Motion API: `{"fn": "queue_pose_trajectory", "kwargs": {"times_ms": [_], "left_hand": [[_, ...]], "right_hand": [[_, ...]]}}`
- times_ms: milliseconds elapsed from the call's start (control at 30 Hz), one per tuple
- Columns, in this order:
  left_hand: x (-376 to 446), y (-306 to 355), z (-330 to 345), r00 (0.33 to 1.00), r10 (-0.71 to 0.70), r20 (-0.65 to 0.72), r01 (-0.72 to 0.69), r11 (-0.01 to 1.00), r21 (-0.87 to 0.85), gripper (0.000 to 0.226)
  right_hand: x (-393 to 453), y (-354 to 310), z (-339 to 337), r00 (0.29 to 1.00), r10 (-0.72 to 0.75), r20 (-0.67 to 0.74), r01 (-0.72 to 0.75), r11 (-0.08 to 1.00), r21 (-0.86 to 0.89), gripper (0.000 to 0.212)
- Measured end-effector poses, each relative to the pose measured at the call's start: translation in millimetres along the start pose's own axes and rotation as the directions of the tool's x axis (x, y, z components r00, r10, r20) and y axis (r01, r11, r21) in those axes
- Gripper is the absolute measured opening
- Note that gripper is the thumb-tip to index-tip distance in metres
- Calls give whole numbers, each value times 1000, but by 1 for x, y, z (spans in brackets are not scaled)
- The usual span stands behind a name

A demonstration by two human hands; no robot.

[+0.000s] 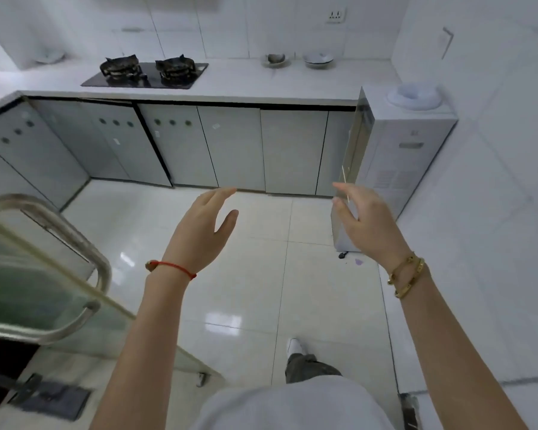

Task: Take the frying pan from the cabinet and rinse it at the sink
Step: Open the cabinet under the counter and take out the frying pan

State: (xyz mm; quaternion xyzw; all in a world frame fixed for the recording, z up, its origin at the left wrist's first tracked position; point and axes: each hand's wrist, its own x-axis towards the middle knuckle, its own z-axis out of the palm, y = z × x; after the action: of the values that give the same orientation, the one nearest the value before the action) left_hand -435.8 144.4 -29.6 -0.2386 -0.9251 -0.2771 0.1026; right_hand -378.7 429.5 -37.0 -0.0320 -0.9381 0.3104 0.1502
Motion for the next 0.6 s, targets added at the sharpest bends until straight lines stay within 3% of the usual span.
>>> {"fn": "queue_pose_trajectory", "kwargs": {"times_ms": [333,600], "left_hand": [[129,-37,17,984,-132,-118,133,991,5,40],[195,-88,34,968,-225,-112,227,974,4,41]], "right_hand": [[181,27,20,988,-125,94,121,992,46,41],[279,38,62,975,-141,170,129,989,76,41]]}}
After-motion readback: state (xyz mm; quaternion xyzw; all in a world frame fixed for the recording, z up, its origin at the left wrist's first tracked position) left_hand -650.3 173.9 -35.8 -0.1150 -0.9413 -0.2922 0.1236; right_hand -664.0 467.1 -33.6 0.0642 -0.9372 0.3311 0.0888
